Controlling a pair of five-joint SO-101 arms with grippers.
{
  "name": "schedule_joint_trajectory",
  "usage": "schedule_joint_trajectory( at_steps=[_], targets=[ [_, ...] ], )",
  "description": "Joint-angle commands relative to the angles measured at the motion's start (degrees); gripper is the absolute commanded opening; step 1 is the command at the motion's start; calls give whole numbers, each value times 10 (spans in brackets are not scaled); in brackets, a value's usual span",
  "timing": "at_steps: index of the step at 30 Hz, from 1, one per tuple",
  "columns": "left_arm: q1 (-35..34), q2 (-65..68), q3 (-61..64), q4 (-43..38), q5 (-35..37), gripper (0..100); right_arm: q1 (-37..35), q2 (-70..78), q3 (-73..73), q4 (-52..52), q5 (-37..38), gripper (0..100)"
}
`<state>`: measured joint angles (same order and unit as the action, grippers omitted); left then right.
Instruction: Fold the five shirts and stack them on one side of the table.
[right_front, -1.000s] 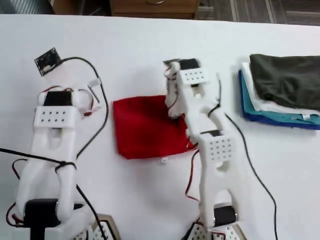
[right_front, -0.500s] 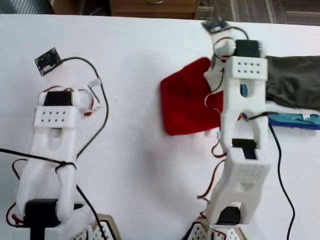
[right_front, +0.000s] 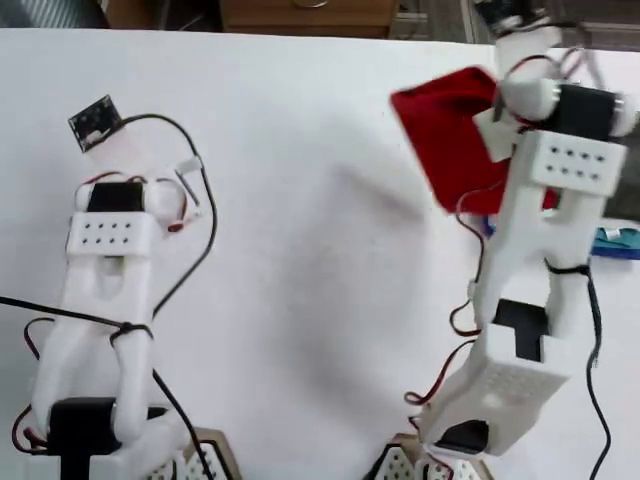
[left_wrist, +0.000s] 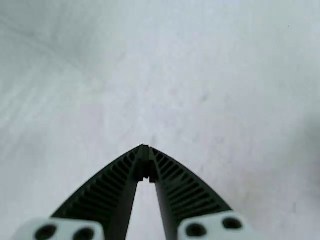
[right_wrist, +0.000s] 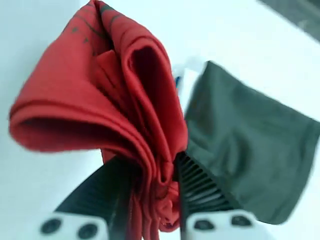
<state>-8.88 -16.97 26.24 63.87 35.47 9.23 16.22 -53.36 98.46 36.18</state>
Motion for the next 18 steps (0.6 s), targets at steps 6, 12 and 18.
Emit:
schedule_joint_trajectory(
  at_steps=[6,12,18],
  targets=[
    [-4,-22,-1,-5,4,28,61,-42,-94,-46,-2,22],
    [-4,-22,-1,-4,4,28,101,-42,-88,-75,3,22],
    [-4,-22,-1,-5,4,28,136,-11,-87,-105,4,22]
  ],
)
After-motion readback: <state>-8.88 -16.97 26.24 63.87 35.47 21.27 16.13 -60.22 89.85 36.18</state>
